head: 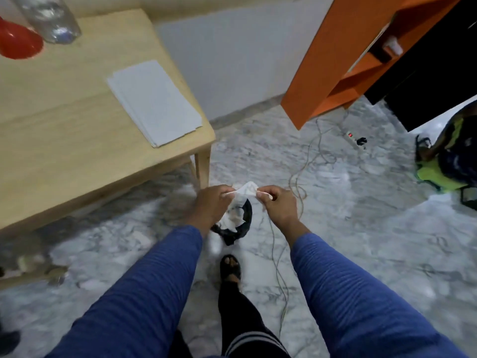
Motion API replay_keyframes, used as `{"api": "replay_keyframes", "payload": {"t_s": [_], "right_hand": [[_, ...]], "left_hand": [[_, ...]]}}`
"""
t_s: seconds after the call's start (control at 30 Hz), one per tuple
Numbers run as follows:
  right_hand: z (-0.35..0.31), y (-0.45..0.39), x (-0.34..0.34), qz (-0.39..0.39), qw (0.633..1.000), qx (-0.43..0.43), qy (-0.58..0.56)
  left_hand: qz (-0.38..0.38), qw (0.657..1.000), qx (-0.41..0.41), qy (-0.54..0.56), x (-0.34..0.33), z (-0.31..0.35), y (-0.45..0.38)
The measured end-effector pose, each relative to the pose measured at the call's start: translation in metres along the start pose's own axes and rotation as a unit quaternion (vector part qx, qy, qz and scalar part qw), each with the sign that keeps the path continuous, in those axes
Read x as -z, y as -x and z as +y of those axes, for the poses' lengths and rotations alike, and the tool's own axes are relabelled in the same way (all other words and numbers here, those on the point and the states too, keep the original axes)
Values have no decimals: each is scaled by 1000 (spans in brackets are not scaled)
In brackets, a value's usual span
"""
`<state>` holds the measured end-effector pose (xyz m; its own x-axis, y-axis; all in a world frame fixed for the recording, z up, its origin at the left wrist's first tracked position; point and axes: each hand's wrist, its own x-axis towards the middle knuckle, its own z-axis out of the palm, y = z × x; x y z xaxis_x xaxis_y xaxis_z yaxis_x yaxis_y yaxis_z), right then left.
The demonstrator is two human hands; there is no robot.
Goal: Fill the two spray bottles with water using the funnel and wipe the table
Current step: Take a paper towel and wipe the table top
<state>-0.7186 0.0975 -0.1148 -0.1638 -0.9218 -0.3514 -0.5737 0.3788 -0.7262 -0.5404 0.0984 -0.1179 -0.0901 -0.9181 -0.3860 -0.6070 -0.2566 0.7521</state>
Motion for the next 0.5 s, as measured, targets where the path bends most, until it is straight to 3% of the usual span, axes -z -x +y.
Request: {"api": "replay_keyframes", "payload": {"t_s": [0.17, 0.3, 0.5], "right_hand": [[39, -46, -6, -142, 987, -79, 9], [61, -76, -21, -255, 959, -72, 102], [62, -92, -39, -289, 937, -50, 188]], "left_hand": [[-33, 996, 80, -13, -46, -16, -39], [-88, 985, 137, -58, -69, -36, -62], [-131, 966, 177, -136, -75, -47, -74]]}}
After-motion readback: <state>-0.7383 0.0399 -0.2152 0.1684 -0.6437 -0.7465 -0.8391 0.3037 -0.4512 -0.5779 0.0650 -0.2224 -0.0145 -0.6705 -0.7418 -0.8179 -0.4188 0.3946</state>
